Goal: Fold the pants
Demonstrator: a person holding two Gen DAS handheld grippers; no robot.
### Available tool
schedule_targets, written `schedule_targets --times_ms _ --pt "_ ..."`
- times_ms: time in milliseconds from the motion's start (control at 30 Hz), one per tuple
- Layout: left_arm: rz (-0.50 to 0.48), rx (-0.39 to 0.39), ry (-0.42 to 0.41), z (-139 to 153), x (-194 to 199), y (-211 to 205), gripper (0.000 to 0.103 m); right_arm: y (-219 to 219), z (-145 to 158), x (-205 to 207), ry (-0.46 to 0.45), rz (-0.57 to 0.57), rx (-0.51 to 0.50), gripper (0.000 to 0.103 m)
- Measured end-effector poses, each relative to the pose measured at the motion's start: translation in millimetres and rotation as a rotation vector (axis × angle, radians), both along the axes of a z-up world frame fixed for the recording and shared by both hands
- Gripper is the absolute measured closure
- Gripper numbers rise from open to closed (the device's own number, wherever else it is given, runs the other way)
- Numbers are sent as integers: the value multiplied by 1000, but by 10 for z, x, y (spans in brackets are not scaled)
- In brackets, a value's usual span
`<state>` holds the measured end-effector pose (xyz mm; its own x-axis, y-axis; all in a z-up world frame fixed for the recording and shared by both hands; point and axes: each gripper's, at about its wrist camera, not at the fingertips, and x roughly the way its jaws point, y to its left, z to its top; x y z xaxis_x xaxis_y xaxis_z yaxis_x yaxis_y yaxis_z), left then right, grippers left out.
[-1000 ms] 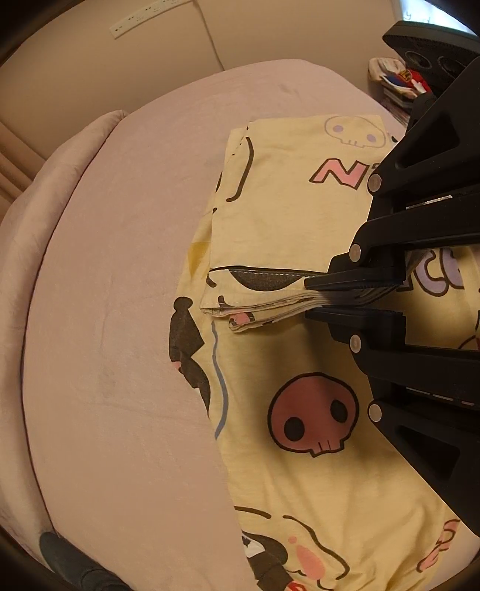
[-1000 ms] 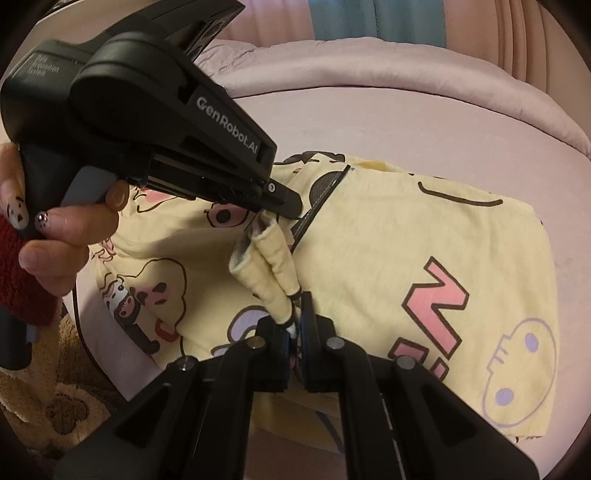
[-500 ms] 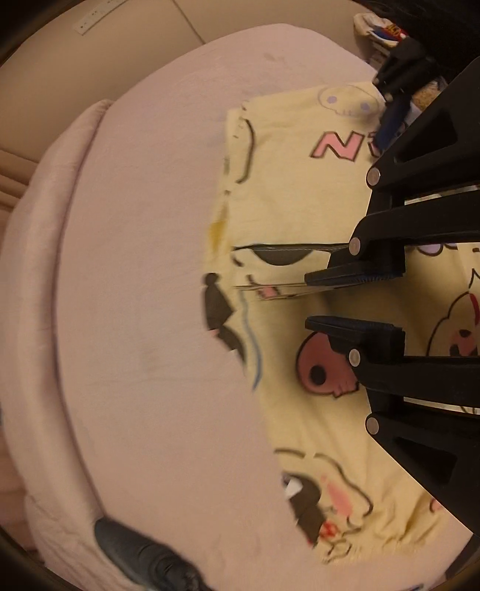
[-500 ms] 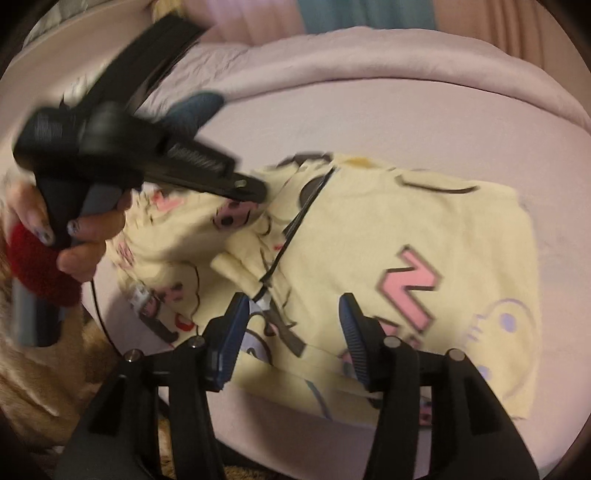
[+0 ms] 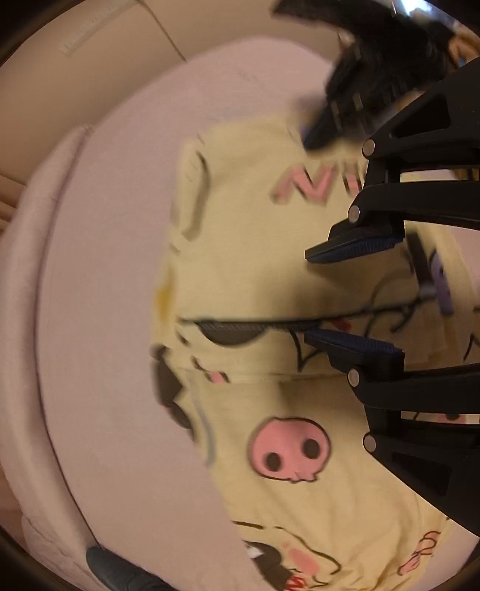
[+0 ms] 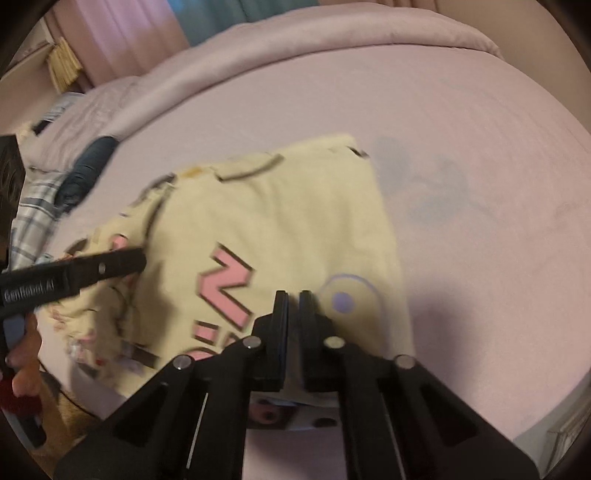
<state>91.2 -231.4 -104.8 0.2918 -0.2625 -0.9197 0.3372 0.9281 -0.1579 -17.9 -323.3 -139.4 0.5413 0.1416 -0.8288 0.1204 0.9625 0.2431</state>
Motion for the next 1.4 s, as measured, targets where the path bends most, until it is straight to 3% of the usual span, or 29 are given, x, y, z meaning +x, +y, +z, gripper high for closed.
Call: schedule_targets --times_ms 100,200,233,367,500,567,700,767,867,967,1033,1233,1400 --pt "-1 8 -50 -22 -50 26 73 -127 -2 -74 -5 -54 6 103" --pt "3 8 -44 -14 -47 34 73 -240 94 -72 -9 -104 -8 103" --pt "8 4 -40 -18 -38 37 73 -248 157 -29 -25 -103 -8 94" --pt "8 16 -57 -40 -67 29 73 -171 373 241 -86 -45 -15 94" --pt "-1 34 -85 -4 -158 43 73 -68 203 705 -39 -39 0 101" --pt "-4 25 -84 3 -180 58 73 -142 71 763 -11 -67 -27 103" --pt "9 -13 -75 98 -182 225 73 -320 77 666 -21 -123 46 103" --pt "52 -5 -104 205 -189 396 73 -269 165 630 -36 -139 7 103" --pt "130 14 -163 379 -188 787 73 -101 331 577 -63 -117 -45 92" --pt "239 36 -159 443 -124 1296 70 123 449 531 -82 -59 15 81" --pt "315 41 -144 441 -83 1645 61 287 492 448 -96 -10 61 66" --pt "489 34 -107 394 -82 2647 51 1059 468 411 -78 167 156 58" --pt "561 -29 -51 281 -86 3087 45 1790 334 459 -42 319 162 56"
